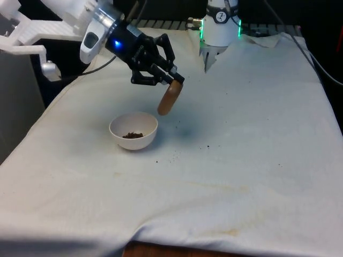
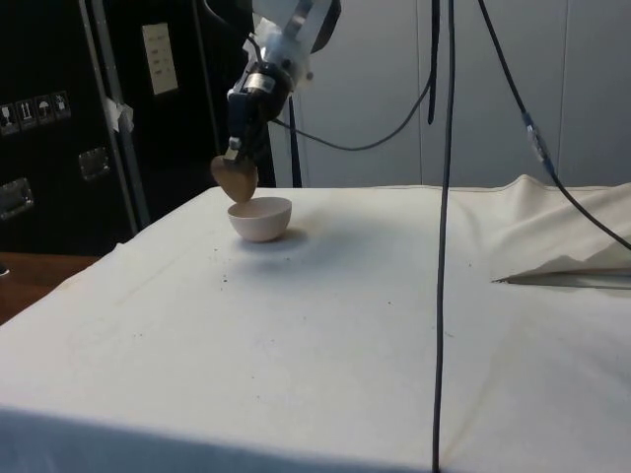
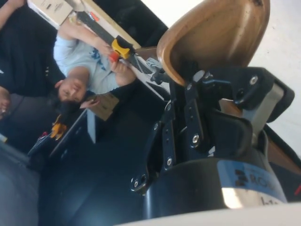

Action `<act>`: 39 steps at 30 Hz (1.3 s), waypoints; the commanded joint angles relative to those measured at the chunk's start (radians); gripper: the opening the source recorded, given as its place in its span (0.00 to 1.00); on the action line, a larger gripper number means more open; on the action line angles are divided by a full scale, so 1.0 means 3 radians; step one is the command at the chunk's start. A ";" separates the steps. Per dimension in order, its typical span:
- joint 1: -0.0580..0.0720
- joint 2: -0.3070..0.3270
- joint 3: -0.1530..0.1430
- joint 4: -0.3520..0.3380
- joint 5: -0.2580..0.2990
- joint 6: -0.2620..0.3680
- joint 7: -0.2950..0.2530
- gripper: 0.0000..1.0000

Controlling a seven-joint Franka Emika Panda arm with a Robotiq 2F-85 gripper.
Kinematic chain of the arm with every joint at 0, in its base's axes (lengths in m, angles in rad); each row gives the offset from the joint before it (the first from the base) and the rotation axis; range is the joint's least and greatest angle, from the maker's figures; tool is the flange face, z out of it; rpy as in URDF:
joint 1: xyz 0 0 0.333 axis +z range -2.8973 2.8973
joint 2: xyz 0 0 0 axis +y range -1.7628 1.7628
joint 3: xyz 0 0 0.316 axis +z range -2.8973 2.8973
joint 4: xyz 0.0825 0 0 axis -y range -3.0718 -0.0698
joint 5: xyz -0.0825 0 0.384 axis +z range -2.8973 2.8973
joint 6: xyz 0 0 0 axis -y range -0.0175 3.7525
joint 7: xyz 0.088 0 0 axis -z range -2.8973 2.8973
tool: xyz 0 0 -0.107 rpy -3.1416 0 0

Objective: Pour the coffee beans from the cup into the bowl.

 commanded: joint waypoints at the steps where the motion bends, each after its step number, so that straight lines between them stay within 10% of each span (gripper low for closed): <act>1: 0.0063 -0.0033 -0.0033 -0.0057 -0.0017 0.0083 0.0007 0.03; 8: 0.0127 -0.0093 0.0000 -0.0067 -0.0157 0.0190 0.0027 0.03; 9: 0.0057 -0.0057 0.0037 -0.0003 -0.0143 0.0103 0.0017 0.03; 11: 0.0143 -0.0110 0.0007 -0.0073 -0.0200 0.0217 0.0030 0.03; 18: 0.0187 -0.0200 0.0087 -0.0120 -0.0377 0.0367 0.0043 0.03; 19: 0.0120 -0.0167 0.0127 -0.0060 -0.0370 0.0280 0.0033 0.03; 20: 0.0190 -0.0210 0.0097 -0.0127 -0.0397 0.0383 0.0047 0.03; 27: 0.0217 -0.0293 0.0197 -0.0167 -0.0587 0.0540 0.0073 0.03; 29: 0.0153 -0.0280 0.0257 -0.0123 -0.0613 0.0487 0.0067 0.03; 30: 0.0220 -0.0317 0.0230 -0.0183 -0.0637 0.0587 0.0083 0.03; 37: 0.0227 -0.0413 0.0357 -0.0257 -0.0817 0.0760 0.0097 0.03; 38: 0.0163 -0.0387 0.0403 -0.0203 -0.0823 0.0683 0.0087 0.03; 39: 0.0230 -0.0430 0.0373 -0.0270 -0.0840 0.0780 0.0100 0.03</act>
